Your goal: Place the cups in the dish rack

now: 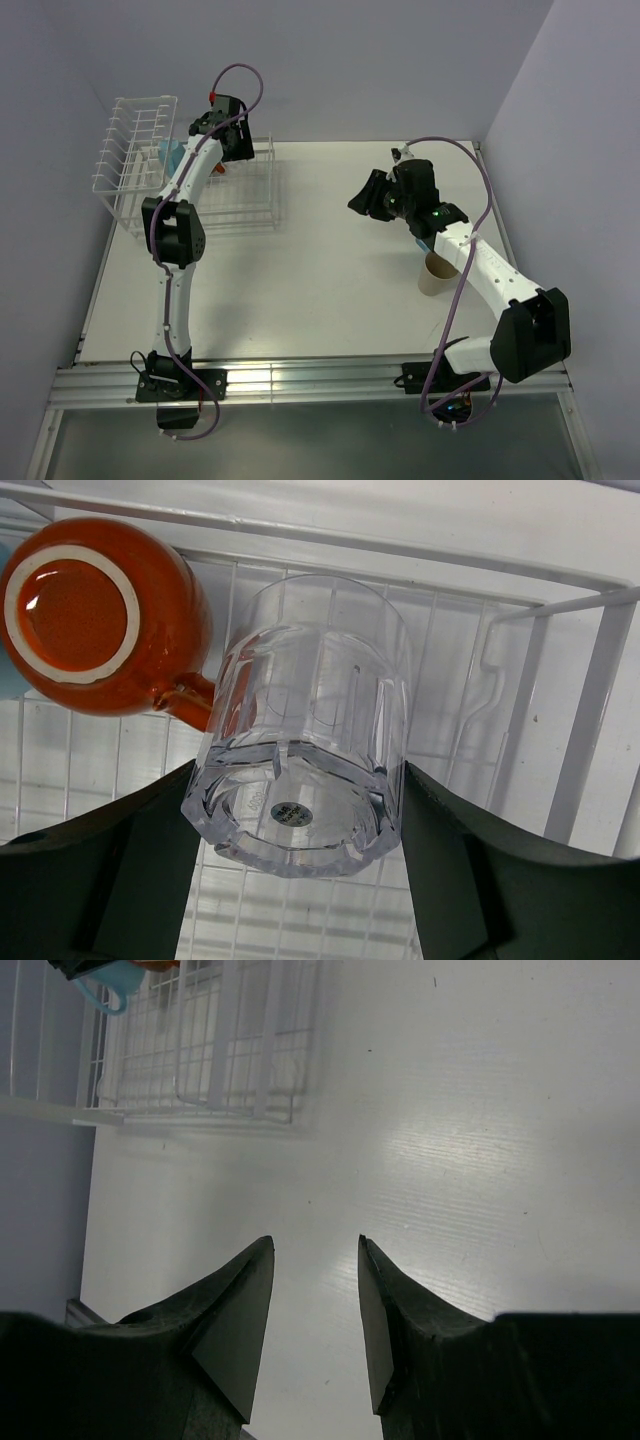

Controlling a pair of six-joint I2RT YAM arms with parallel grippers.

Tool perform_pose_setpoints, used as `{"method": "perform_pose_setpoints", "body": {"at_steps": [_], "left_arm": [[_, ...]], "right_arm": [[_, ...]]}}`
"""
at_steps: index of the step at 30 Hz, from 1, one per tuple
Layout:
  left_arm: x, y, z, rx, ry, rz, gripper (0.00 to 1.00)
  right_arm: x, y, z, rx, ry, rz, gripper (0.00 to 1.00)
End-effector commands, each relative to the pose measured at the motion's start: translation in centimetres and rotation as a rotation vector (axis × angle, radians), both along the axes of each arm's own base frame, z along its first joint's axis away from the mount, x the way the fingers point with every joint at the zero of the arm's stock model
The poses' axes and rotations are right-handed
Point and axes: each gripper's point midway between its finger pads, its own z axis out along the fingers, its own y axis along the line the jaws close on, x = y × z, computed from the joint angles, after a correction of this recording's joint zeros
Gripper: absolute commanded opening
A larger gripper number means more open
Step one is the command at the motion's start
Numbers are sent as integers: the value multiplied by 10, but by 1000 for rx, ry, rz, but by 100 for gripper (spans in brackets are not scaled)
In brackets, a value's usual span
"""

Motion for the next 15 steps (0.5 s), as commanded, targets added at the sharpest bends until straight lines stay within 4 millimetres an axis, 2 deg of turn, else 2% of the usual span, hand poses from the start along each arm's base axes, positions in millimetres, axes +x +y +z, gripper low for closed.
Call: {"method": "perform_pose_setpoints", "body": {"at_steps": [1, 6, 9, 15], "left_arm": [[13, 1, 15, 5, -60, -3, 61], [13, 4, 13, 18, -64, 9, 80], [12, 5, 10, 22, -60, 4, 86], [11, 5, 3, 25, -48, 4, 90]], "right_arm": [[4, 5, 5, 0, -42, 11, 47], [5, 5, 4, 1, -41, 9, 47], [5, 5, 4, 1, -39, 11, 47], [5, 5, 3, 1, -39, 11, 47]]}}
